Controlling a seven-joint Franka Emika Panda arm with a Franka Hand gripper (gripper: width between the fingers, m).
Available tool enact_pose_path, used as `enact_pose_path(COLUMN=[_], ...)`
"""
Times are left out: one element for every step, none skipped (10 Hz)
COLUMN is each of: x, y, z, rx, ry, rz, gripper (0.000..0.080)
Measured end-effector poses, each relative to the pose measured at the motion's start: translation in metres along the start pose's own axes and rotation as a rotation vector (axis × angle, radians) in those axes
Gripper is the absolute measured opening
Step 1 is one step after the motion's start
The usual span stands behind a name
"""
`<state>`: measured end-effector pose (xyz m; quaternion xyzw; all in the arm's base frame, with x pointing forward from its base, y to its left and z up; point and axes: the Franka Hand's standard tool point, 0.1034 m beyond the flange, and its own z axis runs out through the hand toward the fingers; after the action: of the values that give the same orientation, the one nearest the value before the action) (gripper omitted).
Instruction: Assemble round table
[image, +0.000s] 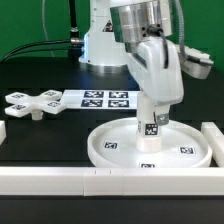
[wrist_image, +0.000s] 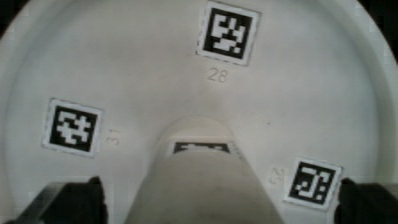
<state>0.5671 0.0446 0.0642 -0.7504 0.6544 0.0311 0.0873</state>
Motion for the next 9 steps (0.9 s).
enact_pose_path(x=[0.0,-0.002,-0.003,-0.008,-0.018,-0.029,-0.025,-0.025,-0.025], y=[0.0,0.002,0.002,0.004,0.008,0.016,0.016,0.015,0.015], z=[0.0,-0.001,-0.001,0.0,-0.003,-0.006,-0.004,-0.004,-0.004], rx=[0.0,-0.025,-0.028,-0.035,-0.046,-0.048,-0.05,-0.05,-0.051], ry=[0.0,0.0,-0.002,-0.014,-0.005,0.008,0.007,0.007,0.007], rz=[-0.07,-0.247,-0.445,-0.583,-0.632,-0.726,-0.76,-0.753,-0.755], gripper=[0.0649,0.0649,0.0649,0.0649,0.0649,0.0649,0.0649,0.0649,0.0649])
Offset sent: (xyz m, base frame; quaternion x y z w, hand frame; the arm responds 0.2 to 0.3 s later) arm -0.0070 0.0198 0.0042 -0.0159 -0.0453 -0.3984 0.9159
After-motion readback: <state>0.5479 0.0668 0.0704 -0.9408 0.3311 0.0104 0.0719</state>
